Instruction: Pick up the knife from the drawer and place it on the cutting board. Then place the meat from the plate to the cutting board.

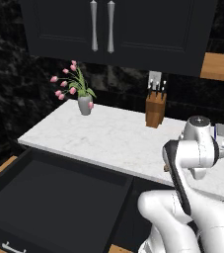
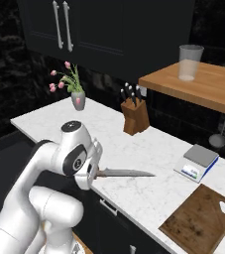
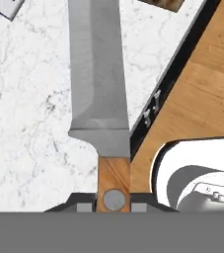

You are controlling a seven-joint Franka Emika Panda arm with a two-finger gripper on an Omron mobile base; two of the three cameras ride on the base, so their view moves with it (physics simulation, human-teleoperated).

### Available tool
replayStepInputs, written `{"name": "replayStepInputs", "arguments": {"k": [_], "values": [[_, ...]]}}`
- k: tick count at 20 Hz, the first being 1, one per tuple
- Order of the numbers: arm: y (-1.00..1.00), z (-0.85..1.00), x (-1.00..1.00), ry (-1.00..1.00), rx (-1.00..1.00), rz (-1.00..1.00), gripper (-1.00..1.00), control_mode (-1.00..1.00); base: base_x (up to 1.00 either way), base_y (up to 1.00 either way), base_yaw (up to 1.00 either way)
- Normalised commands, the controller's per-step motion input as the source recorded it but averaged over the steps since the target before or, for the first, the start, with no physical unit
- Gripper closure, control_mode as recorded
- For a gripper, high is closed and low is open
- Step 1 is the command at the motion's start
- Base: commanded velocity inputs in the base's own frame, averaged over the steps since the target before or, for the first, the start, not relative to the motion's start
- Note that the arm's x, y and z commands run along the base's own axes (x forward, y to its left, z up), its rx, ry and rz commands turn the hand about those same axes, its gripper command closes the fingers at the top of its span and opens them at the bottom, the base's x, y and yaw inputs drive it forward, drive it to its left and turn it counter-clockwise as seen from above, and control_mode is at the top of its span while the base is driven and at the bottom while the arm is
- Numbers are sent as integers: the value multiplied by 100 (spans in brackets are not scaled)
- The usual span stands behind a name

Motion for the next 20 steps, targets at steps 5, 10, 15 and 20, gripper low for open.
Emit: {"name": "replayStepInputs", "arguments": {"k": [5, 10, 15, 20], "values": [[-100, 0, 0, 6, 2, -44, 100, -100, 0, 0, 0], [-100, 0, -3, 5, 8, -40, 100, -100, 0, 0, 0], [-100, 1, 0, 5, 12, -28, 100, -100, 0, 0, 0], [-100, 0, 3, 0, 16, -14, 100, -100, 0, 0, 0]]}}
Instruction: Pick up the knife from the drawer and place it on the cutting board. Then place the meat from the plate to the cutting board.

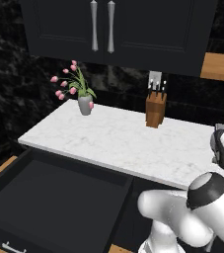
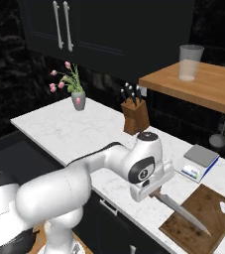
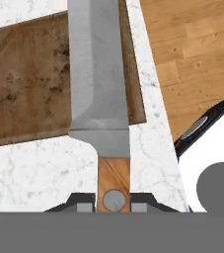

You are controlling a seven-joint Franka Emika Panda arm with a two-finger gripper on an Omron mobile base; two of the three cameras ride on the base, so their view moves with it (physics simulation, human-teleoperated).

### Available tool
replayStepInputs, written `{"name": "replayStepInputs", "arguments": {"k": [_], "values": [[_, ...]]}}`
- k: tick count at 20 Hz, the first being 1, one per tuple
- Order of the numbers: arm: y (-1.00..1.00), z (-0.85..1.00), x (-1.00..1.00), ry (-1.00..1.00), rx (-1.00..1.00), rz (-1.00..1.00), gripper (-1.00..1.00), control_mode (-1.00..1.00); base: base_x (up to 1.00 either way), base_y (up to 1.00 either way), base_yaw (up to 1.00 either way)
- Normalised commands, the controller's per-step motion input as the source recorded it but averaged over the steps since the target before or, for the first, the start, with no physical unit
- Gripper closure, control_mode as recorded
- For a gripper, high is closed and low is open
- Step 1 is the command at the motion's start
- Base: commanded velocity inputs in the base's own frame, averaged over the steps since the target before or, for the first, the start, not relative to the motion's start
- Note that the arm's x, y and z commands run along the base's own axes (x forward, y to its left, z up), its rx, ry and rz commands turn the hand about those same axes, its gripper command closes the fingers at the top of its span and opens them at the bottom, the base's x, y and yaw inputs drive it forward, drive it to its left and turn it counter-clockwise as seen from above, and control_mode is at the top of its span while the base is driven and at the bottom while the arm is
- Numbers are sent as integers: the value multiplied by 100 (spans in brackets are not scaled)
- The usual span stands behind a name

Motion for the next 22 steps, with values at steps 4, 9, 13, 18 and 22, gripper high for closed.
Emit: {"name": "replayStepInputs", "arguments": {"k": [4, 9, 13, 18, 22], "values": [[-100, 4, -5, -10, 11, -3, 100, -100, 0, 0, 0], [-94, -2, 1, -18, 2, 0, 100, -100, 0, 0, 0], [-41, -55, 25, -7, 0, 0, 100, -100, 0, 0, 0], [-6, -62, 41, -3, -1, 0, 100, -100, 0, 0, 0], [-39, -17, 46, 0, -1, 0, 100, -100, 0, 0, 0]]}}
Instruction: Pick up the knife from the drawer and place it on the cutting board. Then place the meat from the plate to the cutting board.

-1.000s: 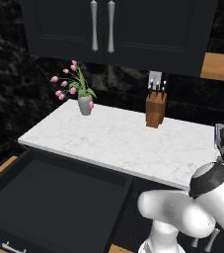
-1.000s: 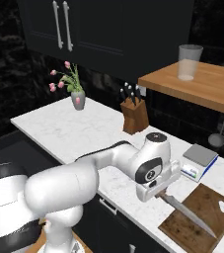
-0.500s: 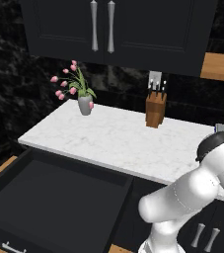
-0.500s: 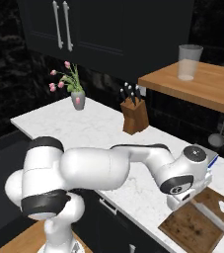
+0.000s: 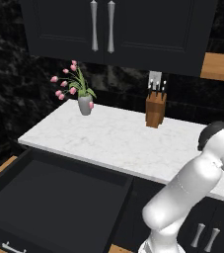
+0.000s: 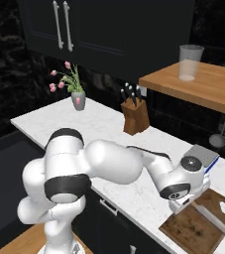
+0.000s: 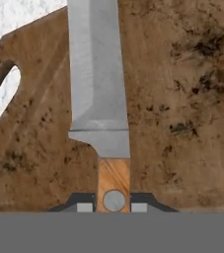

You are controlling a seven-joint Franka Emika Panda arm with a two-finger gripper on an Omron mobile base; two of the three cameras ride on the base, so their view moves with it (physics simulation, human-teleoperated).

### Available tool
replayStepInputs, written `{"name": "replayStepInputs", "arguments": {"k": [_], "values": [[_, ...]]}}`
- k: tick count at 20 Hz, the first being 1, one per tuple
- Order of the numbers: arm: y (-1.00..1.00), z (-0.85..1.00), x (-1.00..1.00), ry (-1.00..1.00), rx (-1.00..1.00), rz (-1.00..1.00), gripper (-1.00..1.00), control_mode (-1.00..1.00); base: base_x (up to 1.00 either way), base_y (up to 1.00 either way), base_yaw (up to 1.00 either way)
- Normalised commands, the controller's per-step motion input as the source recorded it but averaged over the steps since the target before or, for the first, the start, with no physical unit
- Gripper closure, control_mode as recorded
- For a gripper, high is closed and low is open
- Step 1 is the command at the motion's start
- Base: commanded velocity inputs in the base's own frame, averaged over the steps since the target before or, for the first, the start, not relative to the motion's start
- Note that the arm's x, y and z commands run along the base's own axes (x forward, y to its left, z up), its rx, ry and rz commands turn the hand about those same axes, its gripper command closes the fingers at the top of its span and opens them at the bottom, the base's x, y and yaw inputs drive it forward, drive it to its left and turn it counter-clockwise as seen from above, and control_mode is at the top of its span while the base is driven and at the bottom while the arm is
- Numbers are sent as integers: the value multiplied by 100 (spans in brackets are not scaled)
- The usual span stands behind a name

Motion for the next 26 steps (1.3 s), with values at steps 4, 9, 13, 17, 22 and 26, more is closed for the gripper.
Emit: {"name": "replayStepInputs", "arguments": {"k": [4, 9, 13, 17, 22, 26], "values": [[-67, 0, 33, 0, 0, 2, 100, -100, 0, 0, 0], [-56, -6, 23, 2, 0, 6, 100, -100, 0, 0, 0], [-32, -25, 8, 5, 0, 8, 100, -100, 0, 0, 0], [-36, -31, 0, 3, 2, 7, 100, -100, 0, 0, 0], [-15, -51, -16, 0, 3, 5, 100, -100, 0, 0, 0], [3, -65, -49, -2, 0, 1, -100, -100, 0, 0, 0]]}}
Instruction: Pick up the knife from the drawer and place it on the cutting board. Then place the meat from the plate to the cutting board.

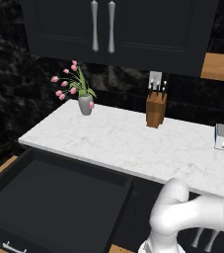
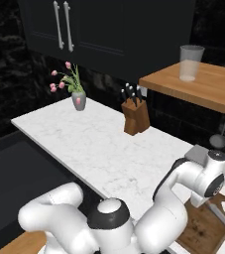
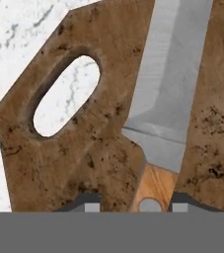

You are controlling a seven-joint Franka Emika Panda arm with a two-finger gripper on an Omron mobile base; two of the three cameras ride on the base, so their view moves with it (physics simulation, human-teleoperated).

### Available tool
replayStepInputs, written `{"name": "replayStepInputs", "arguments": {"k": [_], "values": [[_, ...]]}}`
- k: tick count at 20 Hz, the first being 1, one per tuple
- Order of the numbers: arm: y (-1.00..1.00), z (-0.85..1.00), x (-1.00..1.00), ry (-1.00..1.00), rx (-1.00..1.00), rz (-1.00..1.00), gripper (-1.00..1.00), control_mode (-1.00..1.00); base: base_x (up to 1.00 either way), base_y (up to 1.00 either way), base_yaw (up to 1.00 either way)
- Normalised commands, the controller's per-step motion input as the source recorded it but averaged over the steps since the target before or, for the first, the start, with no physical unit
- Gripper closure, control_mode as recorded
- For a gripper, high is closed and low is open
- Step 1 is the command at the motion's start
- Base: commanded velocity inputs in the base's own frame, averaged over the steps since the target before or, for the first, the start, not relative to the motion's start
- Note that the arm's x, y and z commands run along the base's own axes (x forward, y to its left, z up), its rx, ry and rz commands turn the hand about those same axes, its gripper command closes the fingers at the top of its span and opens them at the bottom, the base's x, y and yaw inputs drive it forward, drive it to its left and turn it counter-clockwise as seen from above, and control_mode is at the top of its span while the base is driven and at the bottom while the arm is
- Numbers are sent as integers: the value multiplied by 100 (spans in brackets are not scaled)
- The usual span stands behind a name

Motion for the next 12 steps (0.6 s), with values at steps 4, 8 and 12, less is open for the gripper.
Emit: {"name": "replayStepInputs", "arguments": {"k": [4, 8, 12], "values": [[10, -9, -66, -7, 0, 0, -100, -100, 0, 0, 0], [0, 52, -27, -7, 0, -1, -100, -100, 0, 0, 0], [9, 76, -4, -5, -2, -1, -100, -100, 0, 0, 0]]}}
